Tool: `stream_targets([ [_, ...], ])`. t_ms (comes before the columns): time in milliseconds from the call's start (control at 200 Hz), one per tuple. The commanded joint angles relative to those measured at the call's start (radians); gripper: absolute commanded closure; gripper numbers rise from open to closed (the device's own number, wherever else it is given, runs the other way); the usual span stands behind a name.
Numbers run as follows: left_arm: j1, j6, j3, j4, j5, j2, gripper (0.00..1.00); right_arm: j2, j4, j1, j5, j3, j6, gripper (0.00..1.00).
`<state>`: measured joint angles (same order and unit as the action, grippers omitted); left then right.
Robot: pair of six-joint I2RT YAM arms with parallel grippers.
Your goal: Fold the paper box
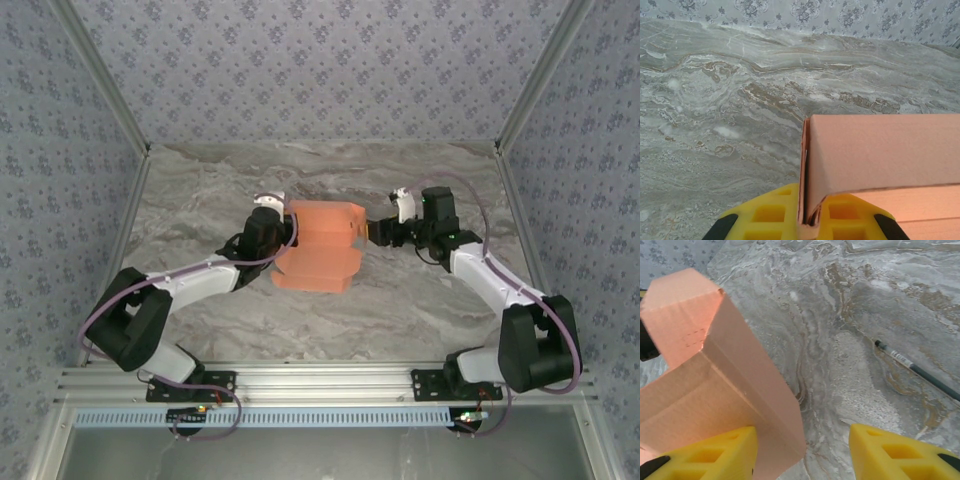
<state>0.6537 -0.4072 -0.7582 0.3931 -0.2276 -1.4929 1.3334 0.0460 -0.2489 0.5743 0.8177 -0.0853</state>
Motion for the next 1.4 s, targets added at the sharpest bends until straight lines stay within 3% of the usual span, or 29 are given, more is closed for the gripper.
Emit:
stream_targets([
  [0,-0.003,-0.019,0.008,0.019,0.025,0.034,0.97,0.006,-0.015,-0.016,0.029,0.007,0.031,0.48],
  [864,0.001,-0.030,0.005,0.023,0.044,0.026,0.97,0.032,-0.019,-0.110,0.033,0.032,0.079,0.45],
  [1139,0.004,-0.031,0.005,0.024,0.046,0.028,0.97,0.061,-0.005,-0.149,-0.018,0.073,0.092,0.46],
  [1394,0.009,-0.029,0.002,0.019,0.047,0.026,0.97,0.088,0.013,-0.191,-0.106,0.121,0.104,0.54],
])
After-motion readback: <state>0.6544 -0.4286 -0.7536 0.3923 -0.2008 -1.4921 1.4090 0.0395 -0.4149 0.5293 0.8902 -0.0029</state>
